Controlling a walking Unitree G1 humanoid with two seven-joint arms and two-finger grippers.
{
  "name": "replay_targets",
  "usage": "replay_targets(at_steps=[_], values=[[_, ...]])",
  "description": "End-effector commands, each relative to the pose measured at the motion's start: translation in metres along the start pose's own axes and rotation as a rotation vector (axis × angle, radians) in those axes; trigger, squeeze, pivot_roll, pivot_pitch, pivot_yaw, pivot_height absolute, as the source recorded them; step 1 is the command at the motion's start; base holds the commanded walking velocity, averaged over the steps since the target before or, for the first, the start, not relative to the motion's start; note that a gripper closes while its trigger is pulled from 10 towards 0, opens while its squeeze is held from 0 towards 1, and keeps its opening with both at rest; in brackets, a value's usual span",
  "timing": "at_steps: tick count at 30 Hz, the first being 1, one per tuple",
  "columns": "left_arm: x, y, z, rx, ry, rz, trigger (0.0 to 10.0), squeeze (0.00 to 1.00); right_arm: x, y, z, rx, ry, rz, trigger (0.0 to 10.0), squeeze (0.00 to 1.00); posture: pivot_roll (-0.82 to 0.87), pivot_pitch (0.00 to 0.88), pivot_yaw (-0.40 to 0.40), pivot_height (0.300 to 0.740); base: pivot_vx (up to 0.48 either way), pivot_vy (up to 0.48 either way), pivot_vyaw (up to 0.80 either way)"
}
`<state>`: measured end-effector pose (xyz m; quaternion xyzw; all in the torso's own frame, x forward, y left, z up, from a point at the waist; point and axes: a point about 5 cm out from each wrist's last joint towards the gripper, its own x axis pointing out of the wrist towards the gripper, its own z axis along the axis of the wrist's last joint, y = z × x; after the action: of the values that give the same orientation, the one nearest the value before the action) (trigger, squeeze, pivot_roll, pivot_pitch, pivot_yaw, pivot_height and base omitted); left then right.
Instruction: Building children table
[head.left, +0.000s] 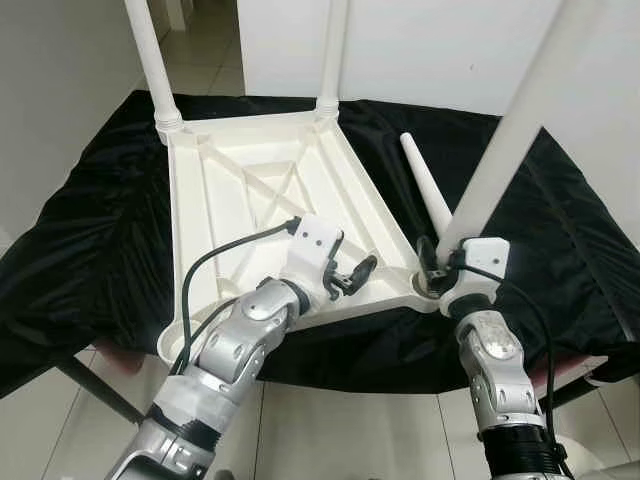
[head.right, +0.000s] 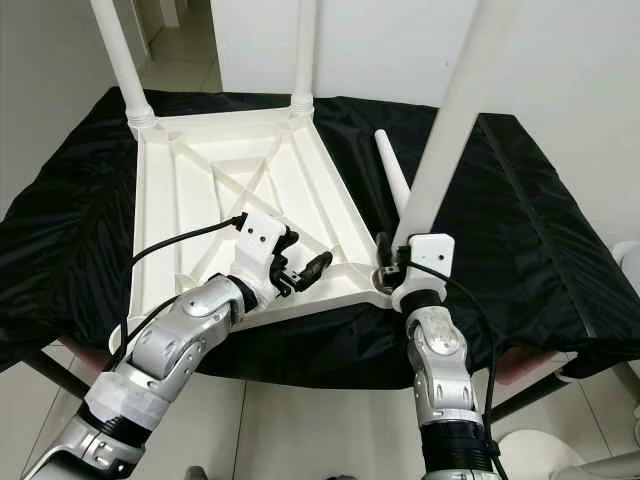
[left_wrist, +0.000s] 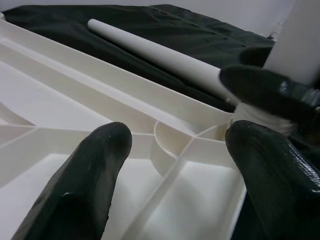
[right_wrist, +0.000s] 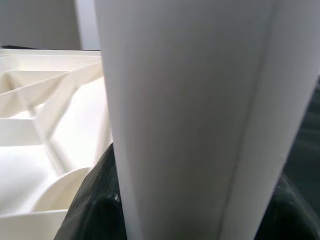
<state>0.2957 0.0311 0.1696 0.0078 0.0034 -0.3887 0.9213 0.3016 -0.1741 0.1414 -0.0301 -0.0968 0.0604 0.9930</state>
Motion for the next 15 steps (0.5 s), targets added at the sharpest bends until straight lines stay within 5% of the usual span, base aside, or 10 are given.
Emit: replay_targets(at_steps=[1,15], values=[[-0.005,-0.018,-0.006,-0.002,0.033,-0.276,10.0,0.00,-0.013,-0.002,-0.025,0.013,0.105,0.011,10.0,0.00,0.01,0.084,-0.022,0.740,0.000,0.000,0.00],[-0.009,-0.012,-0.003,0.024,0.061,-0.272,10.0,0.00,-0.016,-0.013,-0.043,-0.020,0.140,0.110,10.0,0.00,0.01,0.084,-0.012,0.740,0.000,0.000,0.00]])
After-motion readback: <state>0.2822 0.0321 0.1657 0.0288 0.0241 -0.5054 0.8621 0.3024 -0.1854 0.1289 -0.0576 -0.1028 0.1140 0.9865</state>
